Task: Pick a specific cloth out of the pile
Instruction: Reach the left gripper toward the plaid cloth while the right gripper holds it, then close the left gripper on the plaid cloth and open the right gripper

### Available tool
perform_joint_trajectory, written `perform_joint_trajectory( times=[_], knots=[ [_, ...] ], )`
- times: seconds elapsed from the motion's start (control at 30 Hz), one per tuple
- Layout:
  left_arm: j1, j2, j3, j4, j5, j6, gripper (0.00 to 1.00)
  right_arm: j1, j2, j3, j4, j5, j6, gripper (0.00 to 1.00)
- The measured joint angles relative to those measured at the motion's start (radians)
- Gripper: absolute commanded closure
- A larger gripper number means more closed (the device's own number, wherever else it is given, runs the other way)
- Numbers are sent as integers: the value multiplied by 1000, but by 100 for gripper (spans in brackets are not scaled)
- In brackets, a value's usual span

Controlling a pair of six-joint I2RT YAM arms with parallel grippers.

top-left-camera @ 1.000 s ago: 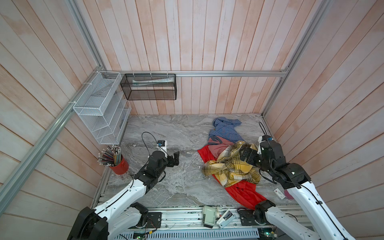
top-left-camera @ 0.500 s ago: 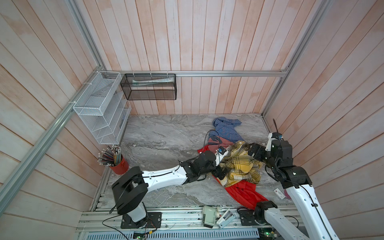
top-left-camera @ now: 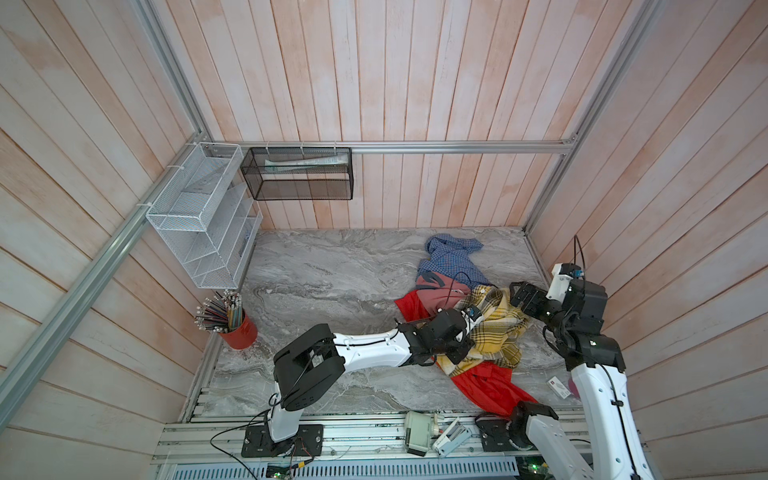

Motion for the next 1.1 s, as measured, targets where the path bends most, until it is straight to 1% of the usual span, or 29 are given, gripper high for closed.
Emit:
perform_joint_trajectory(
  times=[0.03,0.2,0.4,0.53,0.9,1.0,1.1],
  knots=[
    [3,-1,0,0,-5,-4,100,-3,-1,-6,7,-8,-3,2],
    [21,-36,0,-5,-24,-16,100,-17,-22,-47,23,-28,-11,2],
    [29,-166,2,-19,-50,-15,100,-36,-31,-63,43,-47,-11,2],
    [29,-226,34,-37,-62,-15,100,-49,-31,-63,60,-51,-10,2],
    [34,-262,129,-105,-54,-13,100,-82,-35,-79,90,-65,-8,2],
    [54,-262,190,-137,-32,-16,100,-84,-42,-94,97,-74,-5,2],
    [82,-259,285,-175,-6,-16,100,-85,-54,-101,101,-86,-5,2]
  ],
)
